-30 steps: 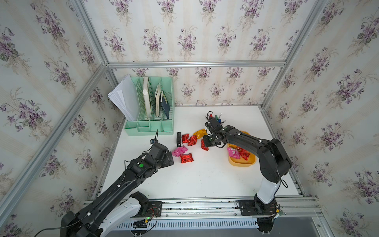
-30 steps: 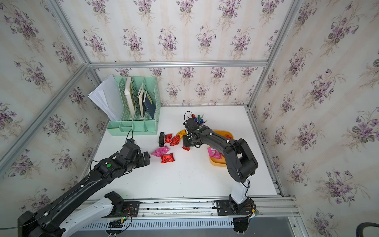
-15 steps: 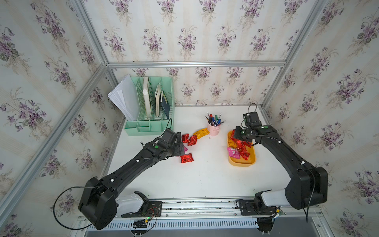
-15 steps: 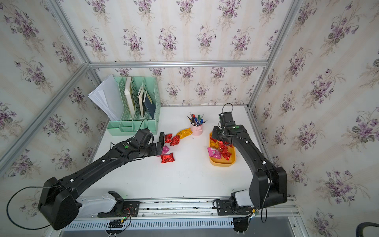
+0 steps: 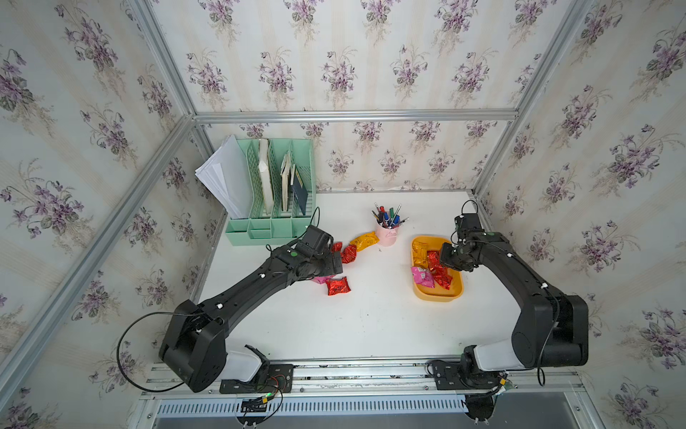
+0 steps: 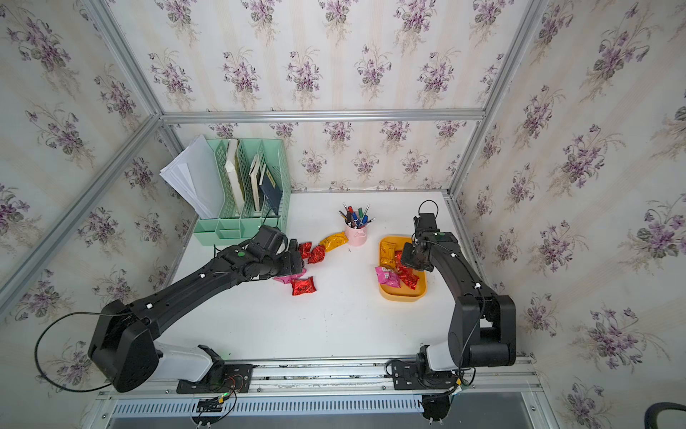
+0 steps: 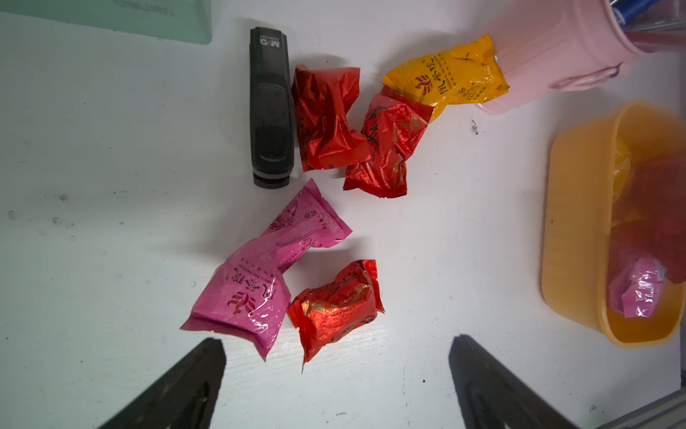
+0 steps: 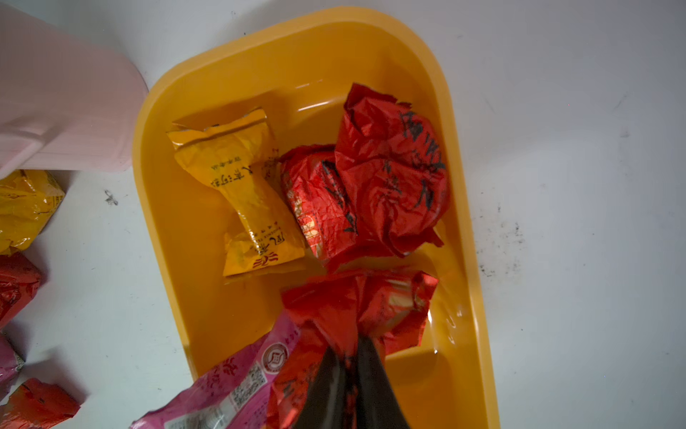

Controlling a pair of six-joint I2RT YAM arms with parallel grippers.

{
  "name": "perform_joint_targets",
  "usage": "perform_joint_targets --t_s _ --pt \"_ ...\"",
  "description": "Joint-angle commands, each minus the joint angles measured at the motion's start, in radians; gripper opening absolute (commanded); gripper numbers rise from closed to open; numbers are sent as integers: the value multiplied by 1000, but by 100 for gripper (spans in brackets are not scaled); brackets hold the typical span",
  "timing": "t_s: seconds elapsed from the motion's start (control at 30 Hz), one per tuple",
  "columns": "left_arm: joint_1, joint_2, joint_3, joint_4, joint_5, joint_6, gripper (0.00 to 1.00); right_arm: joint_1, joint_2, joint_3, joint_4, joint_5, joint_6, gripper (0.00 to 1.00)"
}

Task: Put the tea bags into the storage box
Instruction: Place the tea bag in the storage box, then adjust the storage box at the center of the board.

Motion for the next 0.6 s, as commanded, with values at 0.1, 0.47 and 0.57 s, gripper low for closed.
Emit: perform_joint_targets --t_s 0.1,0.47,0.57 --pt "-6 2 36 -29 7 -15 99 -17 -57 14 47 7 -25 57" --pt "-5 -41 32 -100 -28 1 99 -246 26 -40 176 -278 28 74" --pt "-5 -76 18 -115 -50 -2 99 -250 69 -70 238 -375 56 77"
